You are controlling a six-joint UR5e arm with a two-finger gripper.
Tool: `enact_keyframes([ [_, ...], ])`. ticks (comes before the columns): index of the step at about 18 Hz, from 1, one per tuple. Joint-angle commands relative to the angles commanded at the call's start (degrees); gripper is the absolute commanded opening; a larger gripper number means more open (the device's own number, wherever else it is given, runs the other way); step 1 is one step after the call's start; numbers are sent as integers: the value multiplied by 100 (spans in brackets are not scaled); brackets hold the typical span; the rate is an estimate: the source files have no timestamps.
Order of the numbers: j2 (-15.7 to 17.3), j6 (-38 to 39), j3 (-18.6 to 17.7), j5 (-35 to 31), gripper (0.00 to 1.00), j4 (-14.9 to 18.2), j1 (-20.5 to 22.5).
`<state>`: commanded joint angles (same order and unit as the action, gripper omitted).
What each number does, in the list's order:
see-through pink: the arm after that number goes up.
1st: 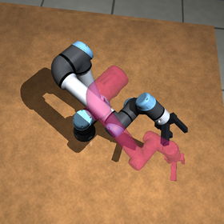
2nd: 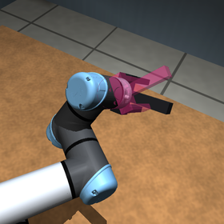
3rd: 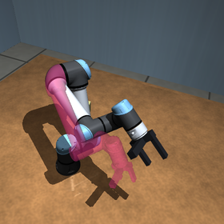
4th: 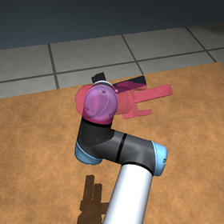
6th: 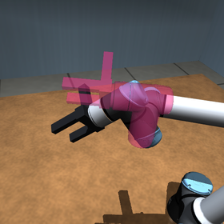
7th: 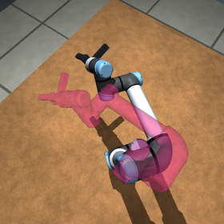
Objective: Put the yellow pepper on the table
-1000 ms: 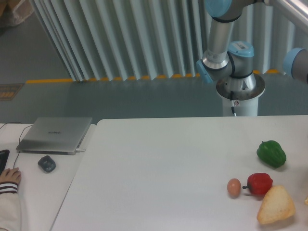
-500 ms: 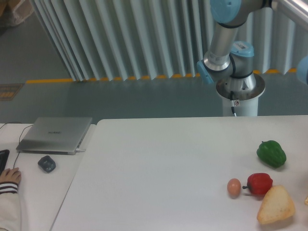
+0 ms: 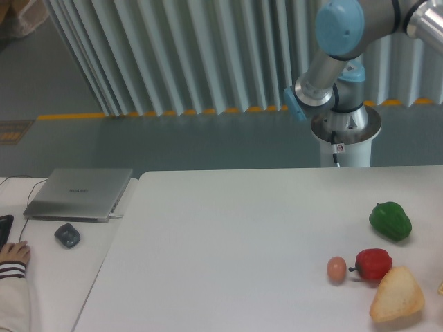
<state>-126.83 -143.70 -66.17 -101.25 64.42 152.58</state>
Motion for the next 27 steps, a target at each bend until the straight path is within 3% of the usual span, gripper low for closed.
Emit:
enact_keyframes([
  [3,70,0,-220,-52,100,-114,9],
  [27,-316,0,-466,-132,99,-931,18],
])
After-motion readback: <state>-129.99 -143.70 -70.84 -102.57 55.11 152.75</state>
